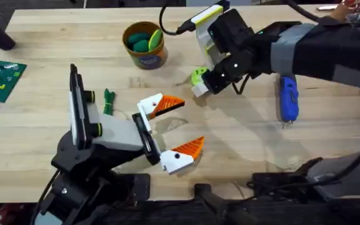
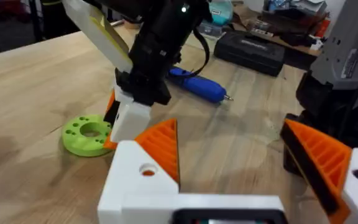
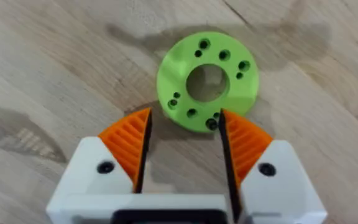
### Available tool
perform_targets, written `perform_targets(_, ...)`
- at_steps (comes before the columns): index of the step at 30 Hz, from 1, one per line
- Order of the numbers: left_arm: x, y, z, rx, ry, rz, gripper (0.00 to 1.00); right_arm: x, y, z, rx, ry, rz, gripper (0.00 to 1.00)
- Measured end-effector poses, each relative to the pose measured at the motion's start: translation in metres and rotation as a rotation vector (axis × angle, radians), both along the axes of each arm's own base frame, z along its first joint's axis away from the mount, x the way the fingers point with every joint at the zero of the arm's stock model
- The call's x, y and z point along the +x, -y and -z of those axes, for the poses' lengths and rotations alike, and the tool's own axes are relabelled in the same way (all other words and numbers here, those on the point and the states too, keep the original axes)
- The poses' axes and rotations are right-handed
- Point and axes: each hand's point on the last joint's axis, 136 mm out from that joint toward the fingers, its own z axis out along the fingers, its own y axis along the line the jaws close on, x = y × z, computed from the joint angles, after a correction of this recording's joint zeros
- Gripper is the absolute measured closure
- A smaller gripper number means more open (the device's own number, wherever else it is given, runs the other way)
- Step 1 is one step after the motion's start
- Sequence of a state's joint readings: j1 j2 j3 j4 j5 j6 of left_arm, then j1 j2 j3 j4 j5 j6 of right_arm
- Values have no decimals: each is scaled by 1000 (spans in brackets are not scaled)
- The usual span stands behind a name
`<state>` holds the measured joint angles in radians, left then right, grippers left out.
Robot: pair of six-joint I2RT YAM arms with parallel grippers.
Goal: Pick up the gripper from the table and insert it into the empty holder that is missing its gripper. Then pick up a screw, insert it into the mounting hole, and use the screwdriver to tighten it. Finally, clean up the table by picking up the vegetable and placing it into the bucket.
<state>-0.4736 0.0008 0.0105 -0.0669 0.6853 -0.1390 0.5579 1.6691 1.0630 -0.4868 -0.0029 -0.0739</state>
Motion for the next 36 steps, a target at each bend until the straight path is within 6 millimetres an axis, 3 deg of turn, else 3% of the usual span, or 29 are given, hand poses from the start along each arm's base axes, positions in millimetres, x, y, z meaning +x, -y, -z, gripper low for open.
perform_targets(6,0,0,0,0,0,0,15,0,0,0,-3,1,-1,450)
perform_targets(21,0,0,0,0,0,0,14,1,0,5,-11,-11,-1,384)
perform_targets(36,0,0,0,0,0,0,14,5,3,5,-24,1,5,853)
